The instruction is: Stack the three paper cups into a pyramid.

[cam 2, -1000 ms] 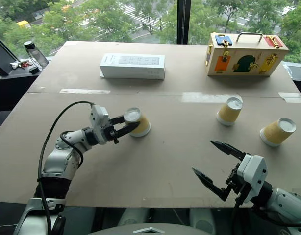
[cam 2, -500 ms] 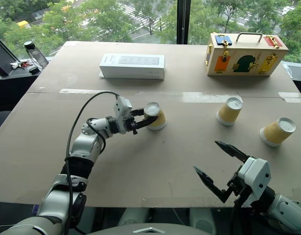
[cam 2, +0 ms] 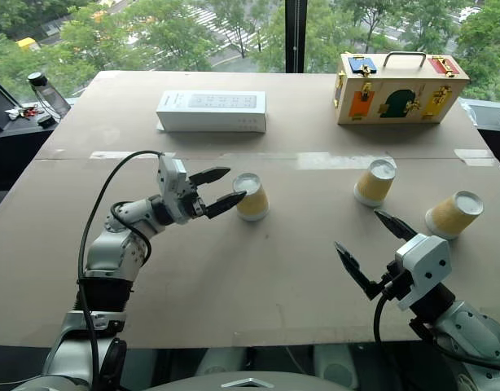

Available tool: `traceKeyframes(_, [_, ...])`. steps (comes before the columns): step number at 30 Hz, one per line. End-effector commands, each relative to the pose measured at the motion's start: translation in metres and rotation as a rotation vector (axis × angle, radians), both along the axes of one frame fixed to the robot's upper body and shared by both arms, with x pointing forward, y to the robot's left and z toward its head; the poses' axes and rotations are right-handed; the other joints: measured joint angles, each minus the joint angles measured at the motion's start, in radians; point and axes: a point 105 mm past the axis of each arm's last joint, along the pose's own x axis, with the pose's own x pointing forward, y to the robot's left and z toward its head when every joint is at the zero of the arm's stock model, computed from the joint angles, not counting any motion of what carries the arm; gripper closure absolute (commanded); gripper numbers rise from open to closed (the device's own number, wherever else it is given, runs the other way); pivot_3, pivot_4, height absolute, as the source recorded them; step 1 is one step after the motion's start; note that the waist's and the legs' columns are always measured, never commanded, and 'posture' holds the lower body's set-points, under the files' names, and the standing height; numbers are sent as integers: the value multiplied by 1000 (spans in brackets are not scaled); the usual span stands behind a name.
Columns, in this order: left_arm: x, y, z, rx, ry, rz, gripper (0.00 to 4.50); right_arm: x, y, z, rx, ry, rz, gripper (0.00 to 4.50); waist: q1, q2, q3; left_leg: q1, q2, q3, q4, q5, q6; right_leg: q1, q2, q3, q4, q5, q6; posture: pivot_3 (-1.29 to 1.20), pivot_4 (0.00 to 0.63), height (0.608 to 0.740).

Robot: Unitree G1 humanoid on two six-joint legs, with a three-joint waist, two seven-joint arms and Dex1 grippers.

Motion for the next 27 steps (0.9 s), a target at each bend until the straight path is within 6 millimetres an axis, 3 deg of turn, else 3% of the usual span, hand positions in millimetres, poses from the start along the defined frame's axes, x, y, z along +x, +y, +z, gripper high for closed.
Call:
traceKeyframes(1, [-40,-10,21,-14,-16,-169,99,22,-27,4,-26,-10,-195,0,-3,0,0,0,0,0,0,0,0,0,0,0,0,0,0,0,150,740])
traceKeyframes(5, [-70,-19,20,17,34,-284,99,41,-64,12,-41,-40,-391,0,3,3,2,0,0,0,0,0,0,0,0,1,0,-2,-3,0,150,740])
traceKeyframes(8, [-76,-24,19,30,45,-309,99,46,-85,16,-79,-57,-493,0,9,3,2,0,0,0,0,0,0,0,0,0,0,-2,-3,0,150,740])
traceKeyframes(11, [-84,-29,22,25,49,-346,99,45,-122,24,-79,-74,-670,0,4,3,2,0,-1,1,0,0,0,0,0,1,0,-2,-3,0,150,740])
traceKeyframes(15, [-92,-35,22,48,39,-416,99,44,-152,19,-68,-31,-810,0,-1,4,2,0,-1,1,0,0,0,0,0,1,0,-2,-3,0,150,740])
traceKeyframes(18, [-95,-37,24,53,41,-446,99,44,-161,9,-10,32,-852,0,-4,4,2,0,0,1,-1,0,0,0,0,1,0,-2,-3,0,150,740])
traceKeyframes(27, [-104,-40,22,64,37,-494,99,56,-156,0,111,88,-828,0,-4,6,3,0,0,2,-1,0,0,0,0,2,0,-2,-3,0,150,740])
